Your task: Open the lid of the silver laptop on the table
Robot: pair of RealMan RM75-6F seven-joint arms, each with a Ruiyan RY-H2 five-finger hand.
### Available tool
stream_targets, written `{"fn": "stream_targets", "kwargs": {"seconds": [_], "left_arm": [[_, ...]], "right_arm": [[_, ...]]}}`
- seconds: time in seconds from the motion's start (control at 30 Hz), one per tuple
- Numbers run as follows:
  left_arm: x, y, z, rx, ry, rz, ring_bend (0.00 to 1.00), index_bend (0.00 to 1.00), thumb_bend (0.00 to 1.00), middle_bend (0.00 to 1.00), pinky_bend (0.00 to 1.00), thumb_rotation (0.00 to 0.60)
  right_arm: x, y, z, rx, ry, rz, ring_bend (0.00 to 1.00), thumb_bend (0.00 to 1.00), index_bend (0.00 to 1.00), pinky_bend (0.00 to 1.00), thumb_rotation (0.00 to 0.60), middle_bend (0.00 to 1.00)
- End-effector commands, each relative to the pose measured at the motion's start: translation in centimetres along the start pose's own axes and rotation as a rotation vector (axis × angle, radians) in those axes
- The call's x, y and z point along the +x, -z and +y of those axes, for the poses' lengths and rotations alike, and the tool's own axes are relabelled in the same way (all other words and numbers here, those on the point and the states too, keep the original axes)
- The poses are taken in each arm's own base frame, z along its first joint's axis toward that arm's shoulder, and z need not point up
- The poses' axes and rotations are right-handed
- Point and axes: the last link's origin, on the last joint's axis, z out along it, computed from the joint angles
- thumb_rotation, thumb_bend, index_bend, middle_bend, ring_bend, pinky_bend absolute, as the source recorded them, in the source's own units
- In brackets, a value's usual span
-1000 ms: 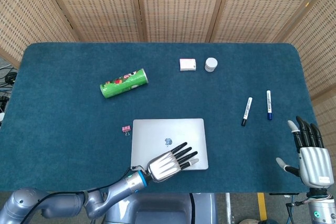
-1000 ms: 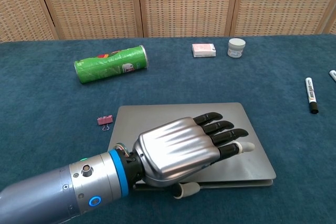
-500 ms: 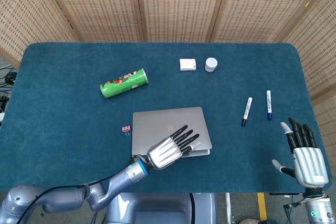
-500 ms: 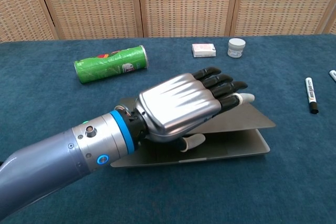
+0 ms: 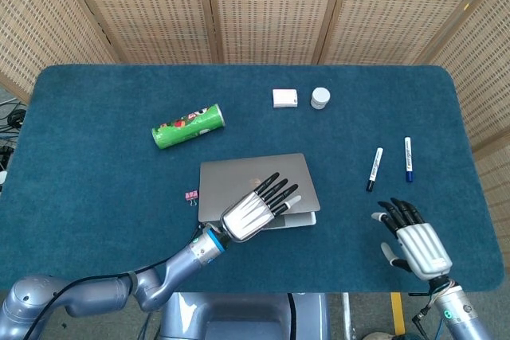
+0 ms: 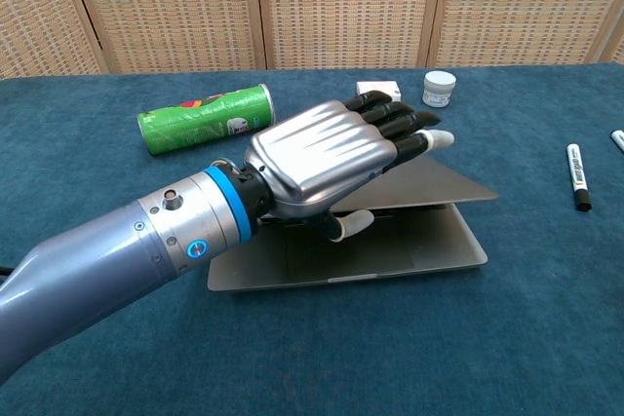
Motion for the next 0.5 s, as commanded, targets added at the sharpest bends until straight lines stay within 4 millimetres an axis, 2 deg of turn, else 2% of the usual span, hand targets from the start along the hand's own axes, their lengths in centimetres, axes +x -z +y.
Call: {"fn": "stream_targets", "kwargs": {"seconds": [0.03, 0.37, 0.5], "left_arm": [[-0.1, -0.1, 0.0, -0.001, -0.003, 0.001, 0.00, 0.00, 0.42, 0.00, 0.00, 0.600], [0.1, -0.1, -0.6, 0.009, -0.011, 0.008, 0.00, 0.00, 0.42, 0.00, 0.00, 0.600], [0.1, 0.0, -0.7, 0.010, -0.017, 0.009, 0.00, 0.00, 0.42, 0.00, 0.00, 0.600]], "right_arm": [[-1.4, -1.6, -1.1, 0.106, -0.028, -0.071, 0.05, 0.65, 0.26, 0.12, 0.600, 0.16], [-4.9, -5.4, -4.4, 0.193, -0.047, -0.179, 0.05, 0.84, 0.24, 0.12, 0.600, 0.12], [-5.9, -6.6, -5.3, 0.192, -0.046, -0.205, 0.04, 0.88, 0.21, 0.12, 0.600, 0.10]]}}
